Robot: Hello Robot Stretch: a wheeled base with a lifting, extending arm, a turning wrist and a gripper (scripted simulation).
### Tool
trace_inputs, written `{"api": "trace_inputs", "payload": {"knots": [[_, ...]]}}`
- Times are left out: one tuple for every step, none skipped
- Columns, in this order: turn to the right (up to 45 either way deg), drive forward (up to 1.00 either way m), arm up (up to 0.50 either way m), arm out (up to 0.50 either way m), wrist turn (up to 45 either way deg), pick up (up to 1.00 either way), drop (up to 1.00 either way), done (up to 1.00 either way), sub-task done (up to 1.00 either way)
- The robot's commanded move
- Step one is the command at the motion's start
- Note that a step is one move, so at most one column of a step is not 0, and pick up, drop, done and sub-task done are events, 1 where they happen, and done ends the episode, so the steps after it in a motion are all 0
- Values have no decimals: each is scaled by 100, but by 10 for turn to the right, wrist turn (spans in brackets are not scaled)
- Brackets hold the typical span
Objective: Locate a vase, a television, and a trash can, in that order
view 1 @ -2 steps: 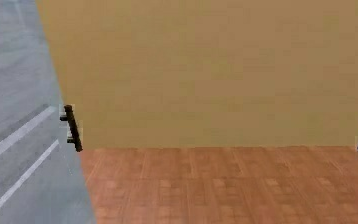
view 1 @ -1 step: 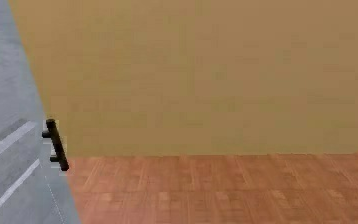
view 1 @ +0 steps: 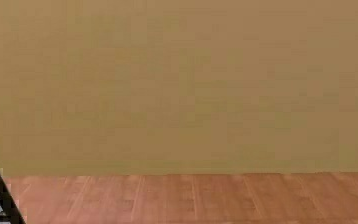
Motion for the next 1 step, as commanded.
{"api": "trace_inputs", "payload": {"knots": [[450,0,0,0,0,0,0,0,0]]}}
